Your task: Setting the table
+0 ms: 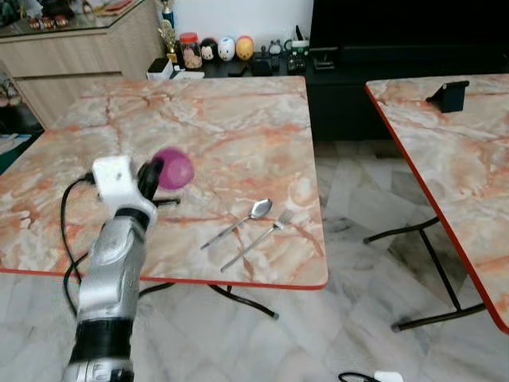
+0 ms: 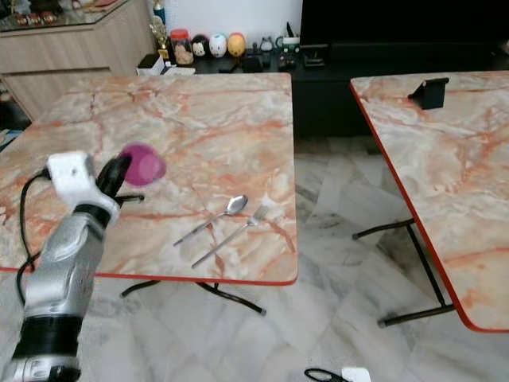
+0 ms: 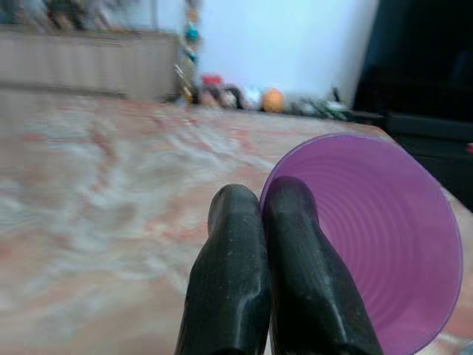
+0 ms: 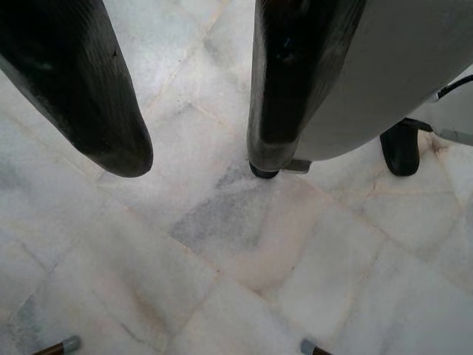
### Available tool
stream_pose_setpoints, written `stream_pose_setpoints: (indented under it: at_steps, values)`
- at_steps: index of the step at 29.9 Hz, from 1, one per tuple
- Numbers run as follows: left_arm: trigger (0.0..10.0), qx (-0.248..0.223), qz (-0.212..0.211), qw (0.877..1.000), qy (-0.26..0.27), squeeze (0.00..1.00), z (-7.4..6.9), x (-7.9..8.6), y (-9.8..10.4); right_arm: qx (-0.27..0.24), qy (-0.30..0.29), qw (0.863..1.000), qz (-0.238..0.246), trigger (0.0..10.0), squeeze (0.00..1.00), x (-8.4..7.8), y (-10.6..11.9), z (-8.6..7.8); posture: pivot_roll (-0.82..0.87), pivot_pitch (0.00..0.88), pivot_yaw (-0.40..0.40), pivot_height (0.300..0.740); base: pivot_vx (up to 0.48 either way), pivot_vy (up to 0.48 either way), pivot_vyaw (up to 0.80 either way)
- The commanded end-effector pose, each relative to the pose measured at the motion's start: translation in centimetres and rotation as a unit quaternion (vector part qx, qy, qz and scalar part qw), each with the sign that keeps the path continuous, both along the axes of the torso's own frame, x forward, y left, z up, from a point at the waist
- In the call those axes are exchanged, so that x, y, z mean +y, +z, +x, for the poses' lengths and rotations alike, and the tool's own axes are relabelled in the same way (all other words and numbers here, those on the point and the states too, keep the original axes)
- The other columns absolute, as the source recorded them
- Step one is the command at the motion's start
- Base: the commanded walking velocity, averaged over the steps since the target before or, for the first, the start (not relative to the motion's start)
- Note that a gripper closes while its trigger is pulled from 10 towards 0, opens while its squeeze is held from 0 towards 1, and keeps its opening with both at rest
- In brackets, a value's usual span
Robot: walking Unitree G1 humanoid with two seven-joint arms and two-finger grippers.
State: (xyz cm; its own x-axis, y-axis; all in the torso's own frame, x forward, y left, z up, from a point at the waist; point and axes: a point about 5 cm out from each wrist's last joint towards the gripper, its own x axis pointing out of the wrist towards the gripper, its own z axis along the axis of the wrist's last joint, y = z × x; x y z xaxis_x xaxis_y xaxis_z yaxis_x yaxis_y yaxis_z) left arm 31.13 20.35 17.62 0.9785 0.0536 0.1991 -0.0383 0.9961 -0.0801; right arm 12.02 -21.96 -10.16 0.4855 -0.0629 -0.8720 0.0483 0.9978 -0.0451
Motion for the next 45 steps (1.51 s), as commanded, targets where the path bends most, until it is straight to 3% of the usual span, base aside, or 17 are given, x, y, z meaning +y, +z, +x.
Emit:
stream_pose_setpoints:
  at_steps: [1,5,10,20,30,45]
  values:
    - [10.0,-0.037,0.03,0.999,0.013,0.0,-0.7,0.2,1.3,0.005,0.008,1.0,0.0,10.0,0.0,0.1,-0.1,-0.2,-0.02,0.0,0.037,0.732,0.0,0.0,0.0]
    - [10.0,-0.032,0.03,0.999,0.024,0.0,-1.6,0.1,0.7,0.005,0.013,1.0,-0.002,10.0,0.0,-0.1,0.0,-0.1,-0.02,0.0,0.032,0.732,0.0,0.0,0.0]
    - [10.0,-0.034,0.027,0.999,0.031,0.0,-1.8,-0.2,0.7,0.003,0.011,1.0,-0.002,10.0,0.0,-0.1,0.0,0.0,-0.03,0.0,0.03,0.732,0.0,0.0,0.0]
    - [10.0,-0.049,0.023,0.998,0.022,0.0,-0.8,-0.9,1.5,0.008,0.005,1.0,-0.006,10.0,0.0,-0.3,0.0,-0.1,-0.05,0.0,0.031,0.732,0.0,-0.072,-0.06]
    - [10.0,-0.047,0.013,0.998,0.027,0.0,-0.6,-0.8,1.4,0.008,0.012,1.0,-0.007,10.0,0.0,-0.2,-0.1,-0.3,-0.06,0.0,0.033,0.732,0.0,-0.048,-0.27]
    - [10.0,-0.045,0.011,0.999,0.017,0.0,-0.1,-1.2,1.4,0.012,0.013,1.0,-0.007,10.0,0.0,0.0,-0.2,-0.6,-0.07,0.0,0.047,0.732,0.0,-0.29,0.0]
